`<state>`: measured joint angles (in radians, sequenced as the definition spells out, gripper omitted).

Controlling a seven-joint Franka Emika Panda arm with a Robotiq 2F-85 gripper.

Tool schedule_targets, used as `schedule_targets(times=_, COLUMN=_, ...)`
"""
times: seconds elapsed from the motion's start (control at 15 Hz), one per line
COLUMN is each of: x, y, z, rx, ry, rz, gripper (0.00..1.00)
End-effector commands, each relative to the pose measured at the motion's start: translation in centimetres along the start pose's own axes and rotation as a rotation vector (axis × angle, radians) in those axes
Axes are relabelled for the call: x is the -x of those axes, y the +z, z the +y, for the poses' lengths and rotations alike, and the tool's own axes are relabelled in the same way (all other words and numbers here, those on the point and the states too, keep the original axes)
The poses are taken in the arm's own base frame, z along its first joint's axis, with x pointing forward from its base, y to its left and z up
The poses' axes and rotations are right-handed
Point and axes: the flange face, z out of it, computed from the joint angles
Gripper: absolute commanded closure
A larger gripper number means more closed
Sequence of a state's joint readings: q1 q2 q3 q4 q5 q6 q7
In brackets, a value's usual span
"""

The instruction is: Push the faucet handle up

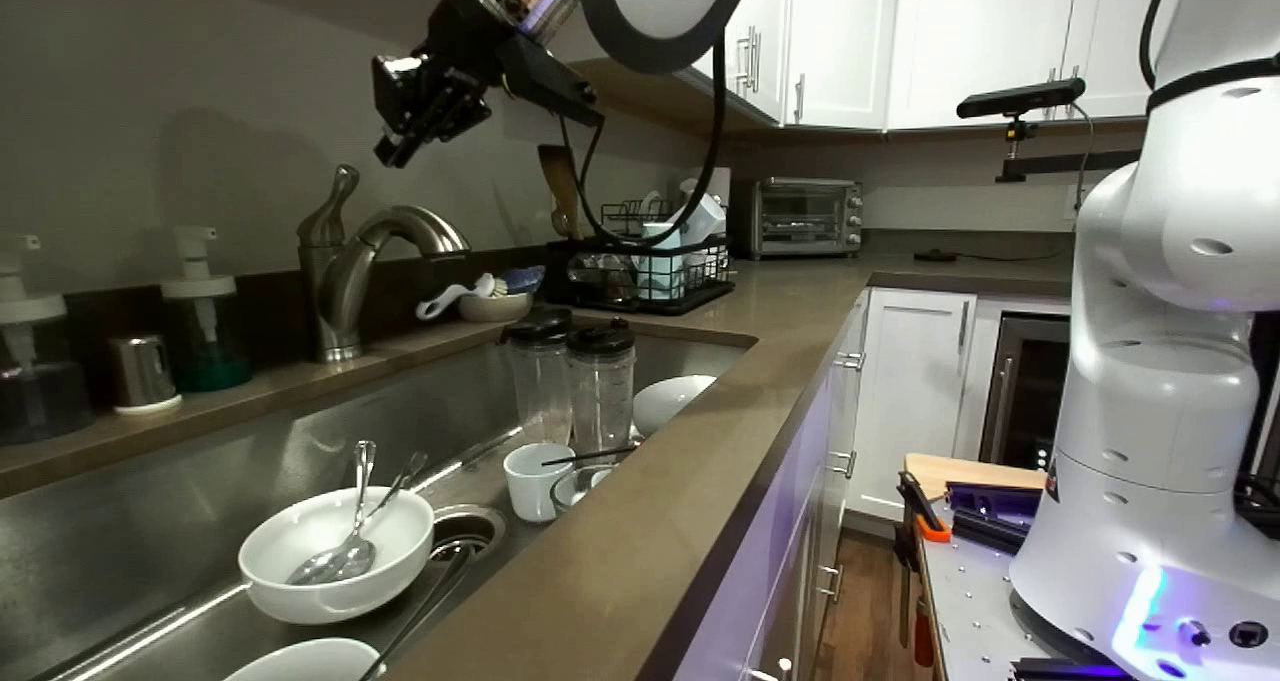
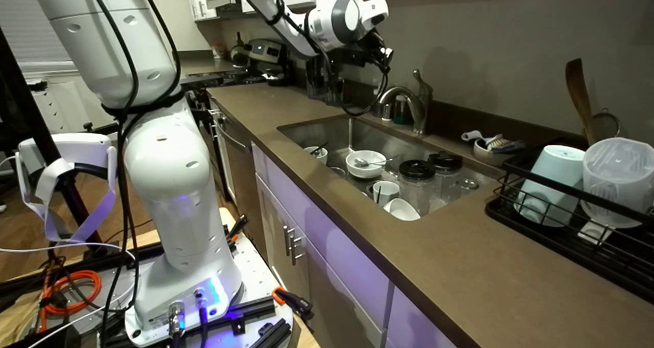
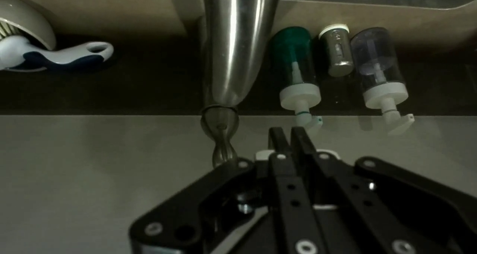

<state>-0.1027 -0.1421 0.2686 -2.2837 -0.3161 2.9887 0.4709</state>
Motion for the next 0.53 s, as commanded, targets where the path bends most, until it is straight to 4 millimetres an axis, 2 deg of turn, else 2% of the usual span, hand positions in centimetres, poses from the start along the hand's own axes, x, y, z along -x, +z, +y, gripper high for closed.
schedule_targets(times=0.0, x=-1.7, y=2.4, z=0.5, rx=0.009, ry=0.019, rz=0.018, gripper=1.00)
schedule_targets(times=0.47, x=-4.9, y=6.1, z=0.6, rx=0.010, ry=0.029, rz=0.024, gripper=0.97)
